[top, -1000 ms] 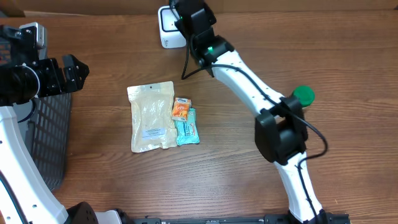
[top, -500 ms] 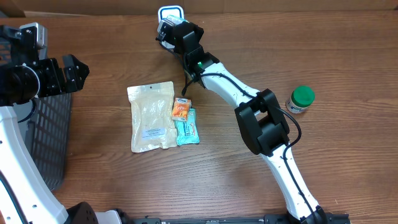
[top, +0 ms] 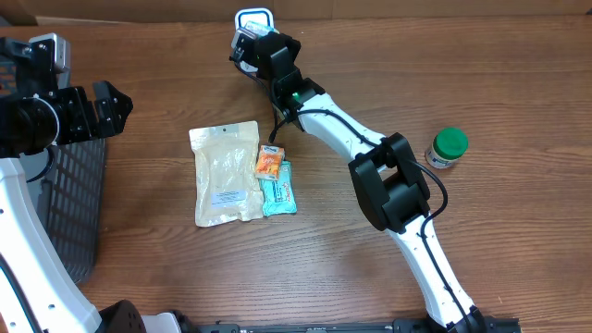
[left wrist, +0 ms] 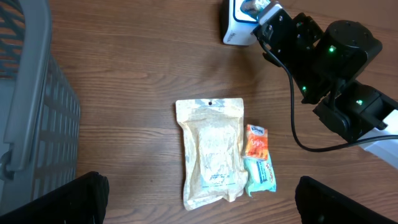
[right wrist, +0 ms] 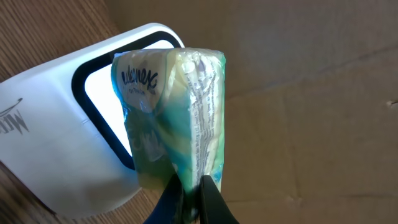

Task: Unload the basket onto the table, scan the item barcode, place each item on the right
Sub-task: 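Hold the teal pack in front of the scanner with the right gripper, then carry the teal pack right and set it down beside the jar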

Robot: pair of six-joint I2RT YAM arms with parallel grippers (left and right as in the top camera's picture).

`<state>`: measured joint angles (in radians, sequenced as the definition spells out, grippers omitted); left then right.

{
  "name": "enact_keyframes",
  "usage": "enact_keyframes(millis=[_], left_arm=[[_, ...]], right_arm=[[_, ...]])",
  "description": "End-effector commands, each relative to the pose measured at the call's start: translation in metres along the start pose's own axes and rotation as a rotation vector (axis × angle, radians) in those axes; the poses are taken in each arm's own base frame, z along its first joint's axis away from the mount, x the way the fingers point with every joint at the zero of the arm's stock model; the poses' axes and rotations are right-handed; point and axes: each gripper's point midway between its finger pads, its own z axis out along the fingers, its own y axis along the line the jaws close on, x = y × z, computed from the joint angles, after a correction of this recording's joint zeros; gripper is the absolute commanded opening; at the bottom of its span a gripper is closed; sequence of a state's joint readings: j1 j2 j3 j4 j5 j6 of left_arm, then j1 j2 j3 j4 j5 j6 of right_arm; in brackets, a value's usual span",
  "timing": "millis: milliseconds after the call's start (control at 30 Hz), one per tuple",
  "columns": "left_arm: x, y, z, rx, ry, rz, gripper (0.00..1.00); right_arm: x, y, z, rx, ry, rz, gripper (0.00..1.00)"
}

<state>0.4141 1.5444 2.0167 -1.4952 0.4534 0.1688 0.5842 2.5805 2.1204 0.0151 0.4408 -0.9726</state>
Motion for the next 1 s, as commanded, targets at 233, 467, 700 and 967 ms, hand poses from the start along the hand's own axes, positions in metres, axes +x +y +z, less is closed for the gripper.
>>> enact_keyframes(millis=[233,467,700,967], left_arm=[[-0.002,-0.006,-0.009,0.008,-0.030,0.039,1.00],[-0.002,-0.006,-0.009,0.008,-0.029,0.038,0.99],[-0.002,-0.006,-0.009,0.008,-0.029,0.038,1.00],[-0.002,-0.006,-0.009,0.008,-0.029,0.038,1.00]], right_arm=[[-0.049,-0.089,-0.054,0.056,-0.096,0.304,0.04],[-0.071,-0.115,-0.120,-0.173,-0.125,0.587,0.04],[-0.051,-0.131,-0.229,-0.526,0.046,0.994,0.04],[0.048,-0.120,-0.304,-0.645,0.514,1.198,0.04]])
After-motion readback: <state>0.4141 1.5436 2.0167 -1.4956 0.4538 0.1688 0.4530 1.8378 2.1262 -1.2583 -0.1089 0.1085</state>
